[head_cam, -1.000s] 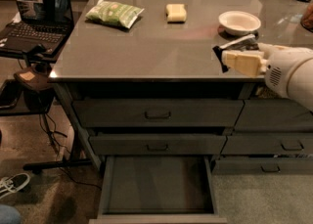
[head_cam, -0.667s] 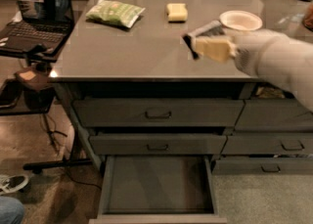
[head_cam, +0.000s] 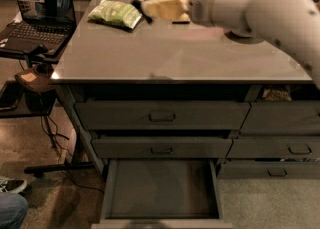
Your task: Pick rxbar chocolate from bottom drawer and place on counter
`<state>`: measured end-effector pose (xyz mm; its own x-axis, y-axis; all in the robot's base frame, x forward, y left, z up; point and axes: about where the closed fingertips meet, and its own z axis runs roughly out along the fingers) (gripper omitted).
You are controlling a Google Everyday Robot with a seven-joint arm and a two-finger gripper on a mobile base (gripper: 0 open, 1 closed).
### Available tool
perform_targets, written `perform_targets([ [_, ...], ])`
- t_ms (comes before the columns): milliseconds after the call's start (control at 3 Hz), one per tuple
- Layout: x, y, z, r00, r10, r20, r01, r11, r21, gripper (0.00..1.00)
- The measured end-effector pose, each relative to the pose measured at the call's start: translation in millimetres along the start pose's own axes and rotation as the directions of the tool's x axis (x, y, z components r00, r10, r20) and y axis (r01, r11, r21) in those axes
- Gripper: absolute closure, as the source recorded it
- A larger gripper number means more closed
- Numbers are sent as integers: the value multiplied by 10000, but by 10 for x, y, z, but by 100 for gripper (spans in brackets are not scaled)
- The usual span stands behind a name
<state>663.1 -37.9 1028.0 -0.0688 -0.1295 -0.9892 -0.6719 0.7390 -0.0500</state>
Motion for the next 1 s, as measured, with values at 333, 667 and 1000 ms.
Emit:
perform_targets([
  [333,-516,193,310,9977,-220,646,265,9972,-694,100],
  [667,-535,190,313,9974,-212,687,259,9973,-683,100],
  [1000,-211,22,433,9985,-420,-339,402,9979,-511,100],
])
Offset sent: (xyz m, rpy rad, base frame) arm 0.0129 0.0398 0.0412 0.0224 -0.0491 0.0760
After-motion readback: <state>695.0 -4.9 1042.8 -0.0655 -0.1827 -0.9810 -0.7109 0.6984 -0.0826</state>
